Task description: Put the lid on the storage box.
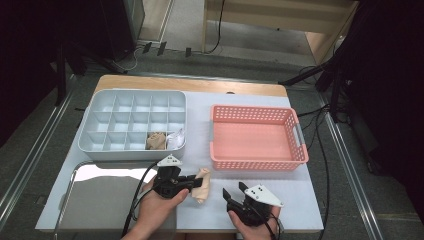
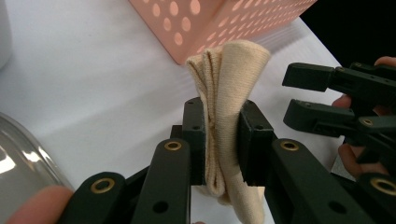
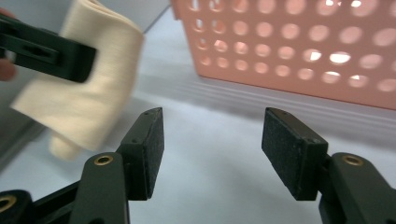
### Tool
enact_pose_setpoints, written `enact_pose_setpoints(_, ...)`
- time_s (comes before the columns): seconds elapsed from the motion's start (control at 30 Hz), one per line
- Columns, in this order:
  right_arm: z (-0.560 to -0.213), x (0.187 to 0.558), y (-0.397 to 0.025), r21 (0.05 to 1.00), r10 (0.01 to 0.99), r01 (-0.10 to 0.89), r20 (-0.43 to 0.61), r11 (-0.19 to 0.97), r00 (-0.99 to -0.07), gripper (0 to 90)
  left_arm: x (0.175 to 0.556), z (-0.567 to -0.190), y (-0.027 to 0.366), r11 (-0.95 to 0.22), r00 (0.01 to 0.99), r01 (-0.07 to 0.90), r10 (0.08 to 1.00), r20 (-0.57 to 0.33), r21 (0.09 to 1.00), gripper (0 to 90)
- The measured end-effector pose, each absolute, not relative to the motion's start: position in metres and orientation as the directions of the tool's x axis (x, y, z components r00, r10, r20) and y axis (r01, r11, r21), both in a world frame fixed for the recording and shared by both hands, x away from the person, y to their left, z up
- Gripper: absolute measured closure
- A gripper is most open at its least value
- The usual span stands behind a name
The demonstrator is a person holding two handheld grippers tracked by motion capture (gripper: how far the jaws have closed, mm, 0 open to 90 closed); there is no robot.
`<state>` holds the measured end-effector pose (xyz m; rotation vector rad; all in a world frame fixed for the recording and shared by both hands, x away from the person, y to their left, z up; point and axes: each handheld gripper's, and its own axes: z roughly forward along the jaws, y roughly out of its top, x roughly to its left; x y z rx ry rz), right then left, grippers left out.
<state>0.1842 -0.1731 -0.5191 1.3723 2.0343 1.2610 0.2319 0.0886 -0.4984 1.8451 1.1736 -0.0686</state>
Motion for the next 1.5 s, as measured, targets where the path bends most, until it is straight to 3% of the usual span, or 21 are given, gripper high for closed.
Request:
enact_pose_setpoints(0.5,-0.526,0.191,-0.208,0.855,0.903,0.508,0.137,0.1,-0.408,27.8,0.231,-0.485,0.105,-0.126,0.549,0.722,0.703,-0.452,0.681,76.5)
enact_pose_setpoints(1.5,-0.531,0.187,-0.214,0.863,0.895,0.503,0.183,0.052,-0.408,27.0,0.225,-0.454,0.13,-0.112,0.531,0.677,0.759,-0.377,0.728,76.5)
